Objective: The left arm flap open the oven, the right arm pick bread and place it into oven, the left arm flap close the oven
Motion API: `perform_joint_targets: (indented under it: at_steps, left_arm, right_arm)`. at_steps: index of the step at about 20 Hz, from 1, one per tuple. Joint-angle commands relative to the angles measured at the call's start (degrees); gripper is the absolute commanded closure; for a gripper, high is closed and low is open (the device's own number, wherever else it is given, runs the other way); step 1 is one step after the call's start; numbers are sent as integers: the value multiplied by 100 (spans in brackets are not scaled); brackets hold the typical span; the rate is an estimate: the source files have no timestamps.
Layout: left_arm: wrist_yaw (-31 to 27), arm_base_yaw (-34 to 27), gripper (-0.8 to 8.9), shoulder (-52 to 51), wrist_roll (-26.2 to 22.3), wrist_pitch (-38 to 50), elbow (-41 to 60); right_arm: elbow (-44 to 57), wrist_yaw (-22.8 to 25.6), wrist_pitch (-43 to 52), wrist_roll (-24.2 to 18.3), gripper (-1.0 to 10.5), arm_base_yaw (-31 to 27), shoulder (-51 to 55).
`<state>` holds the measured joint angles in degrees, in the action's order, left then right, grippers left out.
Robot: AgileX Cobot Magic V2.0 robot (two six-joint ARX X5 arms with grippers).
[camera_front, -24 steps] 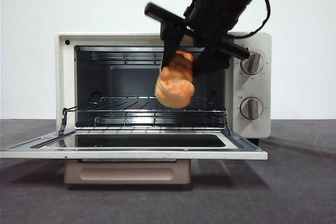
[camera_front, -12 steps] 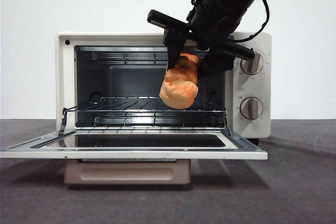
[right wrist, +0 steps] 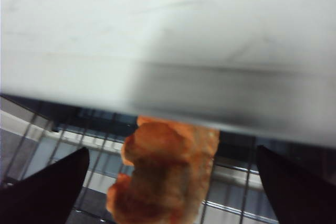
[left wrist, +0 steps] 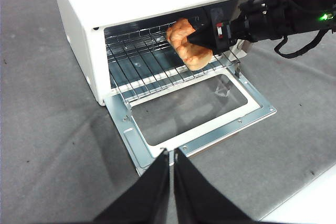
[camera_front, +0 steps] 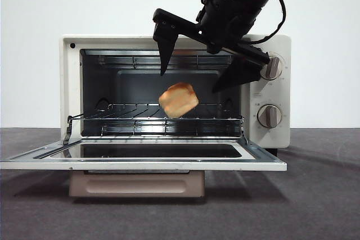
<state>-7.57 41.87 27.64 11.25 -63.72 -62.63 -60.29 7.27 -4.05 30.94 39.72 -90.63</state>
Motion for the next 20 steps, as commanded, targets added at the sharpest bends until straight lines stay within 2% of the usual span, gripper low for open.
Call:
perform_joint_targets:
  at_steps: [1, 7, 13, 16, 20]
  left_arm:
    - [-13, 48, 797, 28, -68, 166, -120]
    - [-17, 48, 797, 42, -72, 407, -118]
    - [-37, 48, 797, 199, -236, 813, -116]
    - [-39, 48, 798, 409, -437, 942, -103]
    - [114, 37, 801, 863, -439, 984, -28]
  right_arm:
    - [-94, 11, -118, 2, 428, 17, -2]
    - [-94, -184, -793, -129, 428, 70, 553]
    - [-94, -826, -1751, -616, 428, 286, 1685]
    - [-94, -879, -2391, -820, 428, 411, 2273]
    - [-94, -883, -3263, -1104, 428, 498, 3101]
